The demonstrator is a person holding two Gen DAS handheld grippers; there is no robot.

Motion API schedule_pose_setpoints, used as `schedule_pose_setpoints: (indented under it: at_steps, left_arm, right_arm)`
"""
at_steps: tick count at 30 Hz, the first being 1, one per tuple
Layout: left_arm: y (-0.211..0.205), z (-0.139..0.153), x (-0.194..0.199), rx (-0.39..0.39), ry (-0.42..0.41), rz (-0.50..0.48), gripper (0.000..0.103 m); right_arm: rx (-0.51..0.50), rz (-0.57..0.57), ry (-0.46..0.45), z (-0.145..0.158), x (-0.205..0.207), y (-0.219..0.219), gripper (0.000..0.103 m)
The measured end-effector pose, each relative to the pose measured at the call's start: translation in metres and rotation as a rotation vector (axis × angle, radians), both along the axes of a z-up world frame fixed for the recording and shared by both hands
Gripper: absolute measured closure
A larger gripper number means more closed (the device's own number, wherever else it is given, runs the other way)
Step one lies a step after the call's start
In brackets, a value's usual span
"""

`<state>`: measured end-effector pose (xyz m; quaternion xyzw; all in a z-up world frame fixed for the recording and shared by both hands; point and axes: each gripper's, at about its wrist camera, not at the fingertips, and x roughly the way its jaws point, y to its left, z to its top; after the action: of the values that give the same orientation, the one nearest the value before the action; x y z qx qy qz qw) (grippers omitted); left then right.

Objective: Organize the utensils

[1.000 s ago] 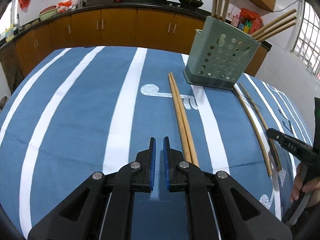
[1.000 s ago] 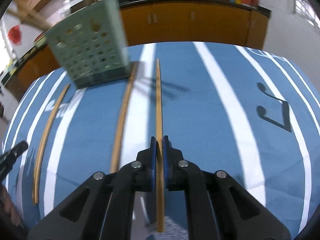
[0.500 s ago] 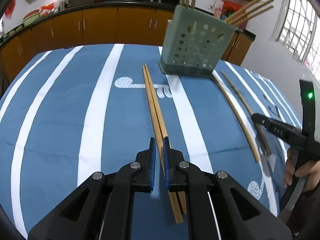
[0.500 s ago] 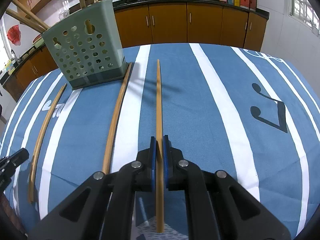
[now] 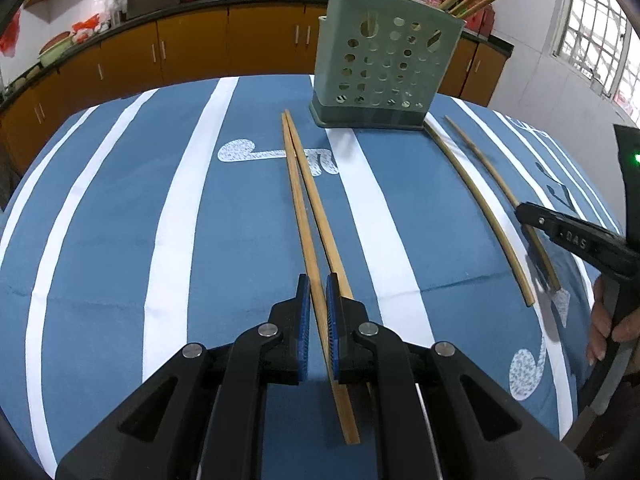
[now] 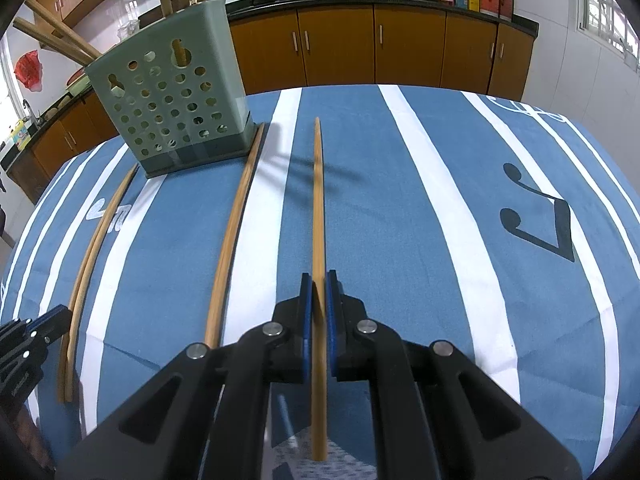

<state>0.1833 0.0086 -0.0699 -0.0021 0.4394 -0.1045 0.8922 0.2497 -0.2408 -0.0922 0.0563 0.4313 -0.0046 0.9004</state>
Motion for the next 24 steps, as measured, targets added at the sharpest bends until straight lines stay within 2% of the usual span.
schedule_pose_setpoints:
  at_steps: [6, 15, 24]
  left_arm:
    - [0.008, 0.001, 0.017, 0.041, 0.001, 0.052, 0.096]
    - [0.037, 0.000, 0.055, 0.114, -0.011, 0.179, 0.096]
    - [0.042, -0.002, 0.059, 0.115, -0.031, 0.195, 0.095]
  right_arm:
    - [-0.010, 0.019, -0.004, 0.001, 0.000, 0.002, 0.095]
    - [-0.019, 0.039, -0.012, 0.001, 0.016, 0.004, 0.095]
    - [-0.015, 0.036, -0.022, 0.001, 0.019, 0.002, 0.095]
